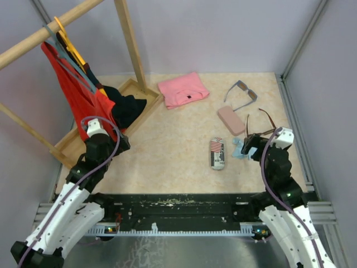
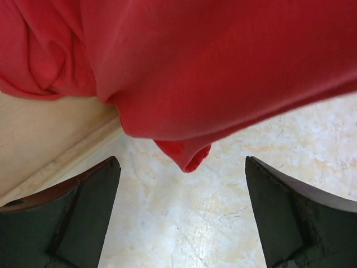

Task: Organize the sunglasses
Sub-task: Pick up the sunglasses case from the center of the board.

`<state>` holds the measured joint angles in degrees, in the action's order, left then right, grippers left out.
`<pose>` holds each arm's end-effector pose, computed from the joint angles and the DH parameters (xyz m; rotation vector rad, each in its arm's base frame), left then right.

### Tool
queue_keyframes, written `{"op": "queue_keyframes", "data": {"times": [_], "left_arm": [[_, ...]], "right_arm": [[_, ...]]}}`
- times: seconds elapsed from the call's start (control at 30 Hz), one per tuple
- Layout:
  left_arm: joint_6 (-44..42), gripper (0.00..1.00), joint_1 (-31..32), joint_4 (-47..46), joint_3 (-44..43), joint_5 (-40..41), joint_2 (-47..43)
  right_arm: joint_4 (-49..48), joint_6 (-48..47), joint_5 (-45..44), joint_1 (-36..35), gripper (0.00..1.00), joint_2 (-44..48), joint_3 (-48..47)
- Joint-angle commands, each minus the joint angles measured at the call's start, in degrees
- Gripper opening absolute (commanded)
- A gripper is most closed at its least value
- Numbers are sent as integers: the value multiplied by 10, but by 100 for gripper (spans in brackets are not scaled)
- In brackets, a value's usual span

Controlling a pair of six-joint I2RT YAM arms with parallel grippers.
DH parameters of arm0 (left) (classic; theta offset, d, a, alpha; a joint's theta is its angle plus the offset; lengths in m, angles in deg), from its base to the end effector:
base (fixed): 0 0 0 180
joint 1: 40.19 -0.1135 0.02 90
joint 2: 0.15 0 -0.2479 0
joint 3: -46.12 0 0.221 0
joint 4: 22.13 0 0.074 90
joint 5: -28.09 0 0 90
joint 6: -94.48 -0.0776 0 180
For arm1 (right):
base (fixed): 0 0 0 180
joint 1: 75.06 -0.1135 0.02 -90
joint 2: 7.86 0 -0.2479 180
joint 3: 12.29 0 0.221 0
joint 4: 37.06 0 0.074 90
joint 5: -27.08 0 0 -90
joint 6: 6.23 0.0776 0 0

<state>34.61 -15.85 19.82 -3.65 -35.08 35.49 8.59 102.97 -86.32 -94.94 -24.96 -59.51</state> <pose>0.1598 -0.0338 0.2450 -0.3848 1.9653 -0.1266 0.1178 0.0098 0.2584 0.2723 1.7999 0.1062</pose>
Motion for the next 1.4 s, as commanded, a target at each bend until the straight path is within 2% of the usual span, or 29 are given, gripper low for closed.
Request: {"op": "queue_keyframes", "data": {"times": [0.0, 0.47, 0.87, 1.13, 1.37], "left_arm": [[-34, 98, -35, 19, -42, -61, 18], [-67, 100, -89, 37, -78, -135, 46], [-80, 100, -102, 32, -81, -173, 57], [-87, 100, -103, 29, -83, -187, 55], [-91, 100, -104, 27, -81, -193, 55]], "right_arm": [[2, 27, 25, 40, 95, -29, -51], [39, 54, 63, 88, 99, -182, -126], [28, -59, 181, 92, 97, -351, -202], [18, -121, 185, 92, 94, -509, -281], [0, -206, 243, 97, 92, -637, -358]]}}
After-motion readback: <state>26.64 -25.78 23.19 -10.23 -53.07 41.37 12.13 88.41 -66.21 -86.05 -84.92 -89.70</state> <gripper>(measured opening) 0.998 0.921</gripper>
